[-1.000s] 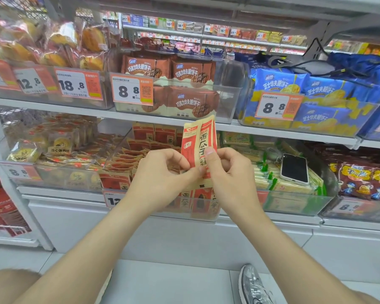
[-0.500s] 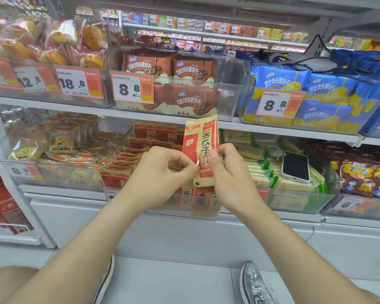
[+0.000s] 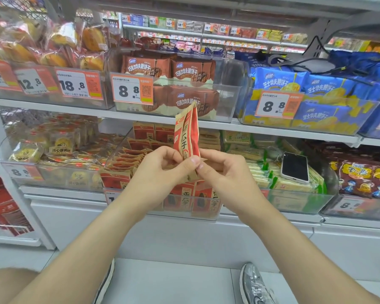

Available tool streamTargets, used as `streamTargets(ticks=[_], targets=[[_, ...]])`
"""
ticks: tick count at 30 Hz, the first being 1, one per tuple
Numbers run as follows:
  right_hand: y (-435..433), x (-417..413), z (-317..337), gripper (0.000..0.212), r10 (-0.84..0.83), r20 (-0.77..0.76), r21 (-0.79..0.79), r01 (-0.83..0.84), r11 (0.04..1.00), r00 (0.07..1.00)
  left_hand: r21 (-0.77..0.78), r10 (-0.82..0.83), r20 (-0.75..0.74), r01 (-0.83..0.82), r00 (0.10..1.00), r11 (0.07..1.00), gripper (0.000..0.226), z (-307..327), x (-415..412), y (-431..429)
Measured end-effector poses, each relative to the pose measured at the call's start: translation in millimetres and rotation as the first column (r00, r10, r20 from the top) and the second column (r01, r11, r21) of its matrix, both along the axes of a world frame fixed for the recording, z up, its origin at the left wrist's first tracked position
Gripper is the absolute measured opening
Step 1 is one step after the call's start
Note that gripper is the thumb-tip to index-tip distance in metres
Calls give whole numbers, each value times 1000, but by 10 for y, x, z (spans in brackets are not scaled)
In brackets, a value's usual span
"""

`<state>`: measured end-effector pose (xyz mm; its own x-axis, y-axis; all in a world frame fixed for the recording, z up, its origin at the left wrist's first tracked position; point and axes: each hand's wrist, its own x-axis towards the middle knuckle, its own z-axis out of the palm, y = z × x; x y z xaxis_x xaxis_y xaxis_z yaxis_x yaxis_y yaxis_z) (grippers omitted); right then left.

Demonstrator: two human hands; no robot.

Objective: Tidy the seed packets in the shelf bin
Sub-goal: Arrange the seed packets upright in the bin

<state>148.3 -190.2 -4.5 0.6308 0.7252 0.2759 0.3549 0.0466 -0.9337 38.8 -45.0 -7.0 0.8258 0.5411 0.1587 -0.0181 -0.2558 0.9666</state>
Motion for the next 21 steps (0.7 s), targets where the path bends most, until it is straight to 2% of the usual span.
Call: streamTargets(ticks=[4, 12, 14, 17, 19, 21], targets=[[-11, -9, 8, 22, -54, -127, 30, 58, 998, 990, -47, -19, 14, 20, 1000, 999, 42, 17, -24, 45], [-14, -19, 40, 25, -90, -165, -16, 88, 996, 982, -156, -43, 44, 49, 998, 986, 42, 28, -56, 40], [-20, -11, 52, 43, -55, -183, -8, 54, 998, 982, -163, -63, 56, 72, 996, 984, 50, 22, -61, 37], [-56, -21, 82, 85, 41, -161, -32, -46, 998, 986, -131, -104, 66, 112, 992, 985, 60, 45, -63, 37], [-57, -78, 85, 97, 129, -127, -46, -136, 990, 984, -109, -129, 52, 134, 990, 985, 64, 60, -52, -7], [-36, -142, 67, 102, 168, -94, -58, -174, 983, 981, -84, -79, 57, 84, 995, 993, 52, 60, -30, -76]])
